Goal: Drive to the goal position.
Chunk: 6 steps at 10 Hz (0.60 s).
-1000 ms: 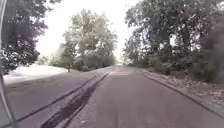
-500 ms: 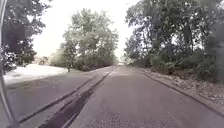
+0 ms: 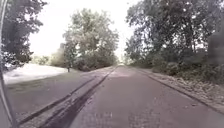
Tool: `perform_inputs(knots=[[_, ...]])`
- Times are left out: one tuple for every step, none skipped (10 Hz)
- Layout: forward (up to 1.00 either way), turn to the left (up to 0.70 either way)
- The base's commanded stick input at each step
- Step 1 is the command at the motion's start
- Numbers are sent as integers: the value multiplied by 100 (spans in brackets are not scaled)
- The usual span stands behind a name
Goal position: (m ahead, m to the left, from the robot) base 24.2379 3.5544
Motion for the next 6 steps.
perform_inputs(knots=[[70,0],[70,0],[70,0],[70,0],[70,0],[70,0]])
